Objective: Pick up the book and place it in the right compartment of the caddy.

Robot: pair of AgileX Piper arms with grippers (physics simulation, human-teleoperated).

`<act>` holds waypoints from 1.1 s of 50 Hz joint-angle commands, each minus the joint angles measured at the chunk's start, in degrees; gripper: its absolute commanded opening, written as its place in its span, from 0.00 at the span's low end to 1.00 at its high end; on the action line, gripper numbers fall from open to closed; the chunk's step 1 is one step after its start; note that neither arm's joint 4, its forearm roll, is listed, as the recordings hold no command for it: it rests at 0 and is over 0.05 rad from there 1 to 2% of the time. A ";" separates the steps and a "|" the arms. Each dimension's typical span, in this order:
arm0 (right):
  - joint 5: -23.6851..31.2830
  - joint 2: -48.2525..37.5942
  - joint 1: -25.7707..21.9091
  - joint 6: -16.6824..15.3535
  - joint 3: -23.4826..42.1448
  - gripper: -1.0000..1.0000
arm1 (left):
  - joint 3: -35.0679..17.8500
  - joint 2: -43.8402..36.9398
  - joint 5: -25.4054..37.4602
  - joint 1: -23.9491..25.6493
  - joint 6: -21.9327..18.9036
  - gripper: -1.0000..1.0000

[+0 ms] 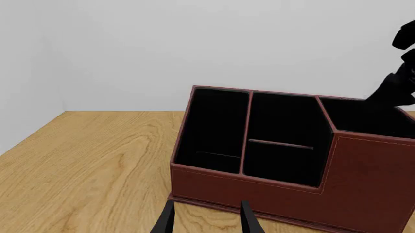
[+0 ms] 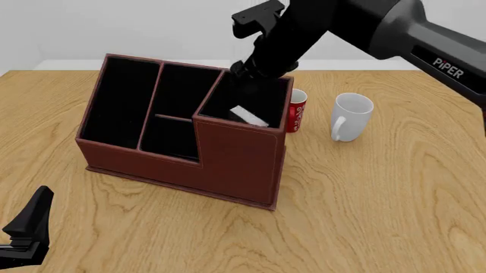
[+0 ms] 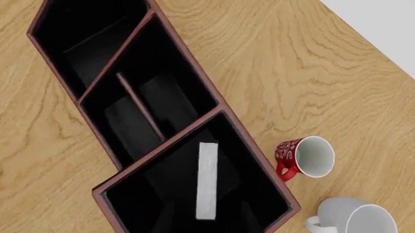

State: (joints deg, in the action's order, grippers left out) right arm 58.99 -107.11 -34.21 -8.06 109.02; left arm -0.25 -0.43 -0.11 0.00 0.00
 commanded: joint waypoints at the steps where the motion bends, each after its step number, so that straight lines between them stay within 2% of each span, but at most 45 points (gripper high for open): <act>1: 0.66 -0.25 0.12 0.16 1.13 1.00 | 0.00 0.00 0.00 0.00 0.00 1.00; 6: 1.68 1.00 -0.29 0.35 2.89 1.00 | 0.00 0.00 0.00 0.00 0.00 1.00; 10: 0.96 3.11 0.73 -0.46 2.08 1.00 | 0.00 0.00 0.00 0.00 0.00 1.00; 12: 0.55 4.27 0.07 0.15 0.84 1.00 | 0.00 0.00 0.00 0.00 0.00 1.00; 19: -2.76 11.08 -1.76 1.70 -6.40 1.00 | 0.00 0.00 0.00 0.00 0.00 1.00; 30: -8.57 20.67 -1.57 1.26 -17.58 1.00 | 0.00 0.00 0.00 0.00 0.00 1.00; 31: -9.21 21.18 -0.58 -0.96 -18.85 1.00 | 0.00 0.00 0.00 0.00 0.00 1.00; 32: -10.22 22.45 -0.53 -0.98 -20.89 1.00 | 0.00 0.00 0.00 0.00 0.00 1.00; 33: -11.07 23.89 -1.45 1.66 -21.93 1.00 | 0.00 0.00 0.00 0.00 0.00 1.00; 35: -12.19 24.78 0.25 -1.99 -24.04 1.00 | 0.00 0.00 0.00 0.00 0.00 1.00; 36: -12.94 26.59 -1.16 1.45 -24.93 1.00 | 0.00 0.00 0.00 0.00 0.00 1.00; 40: -14.86 29.95 -1.03 -0.63 -28.46 1.00 | 0.00 0.00 0.00 0.00 0.00 1.00; 41: -15.06 31.41 -2.21 1.53 -29.23 1.00 | 0.00 0.00 0.00 0.00 0.00 1.00; 42: -15.07 31.42 -2.21 1.54 -29.25 1.00 | 0.00 0.00 0.00 0.00 0.00 1.00; 44: -16.73 33.34 -1.23 -2.17 -31.55 1.00 | 0.00 0.00 0.00 0.00 0.00 1.00; 45: -17.58 34.63 -1.14 -1.44 -32.40 1.00 | 0.00 0.00 0.00 0.00 0.00 1.00; 47: -19.57 36.96 -1.37 -3.33 -34.37 1.00 | 0.00 0.00 0.00 0.00 0.00 1.00; 51: -22.99 40.78 -1.24 -4.07 -38.44 1.00 | 0.00 0.00 0.00 0.00 0.00 1.00; 52: -23.80 42.66 -3.10 -1.04 -39.50 1.00 | 0.00 0.00 0.00 0.00 0.00 1.00; 53: -24.75 44.19 -3.17 -0.35 -40.21 1.00 | 0.00 0.00 0.00 0.00 0.00 1.00; 55: -26.48 46.40 -2.73 -1.84 -41.94 1.00 | 0.00 0.00 0.00 0.00 0.00 1.00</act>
State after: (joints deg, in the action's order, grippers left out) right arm 39.85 -71.20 -36.03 -9.43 75.96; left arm -0.25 -0.43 -0.11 0.00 0.00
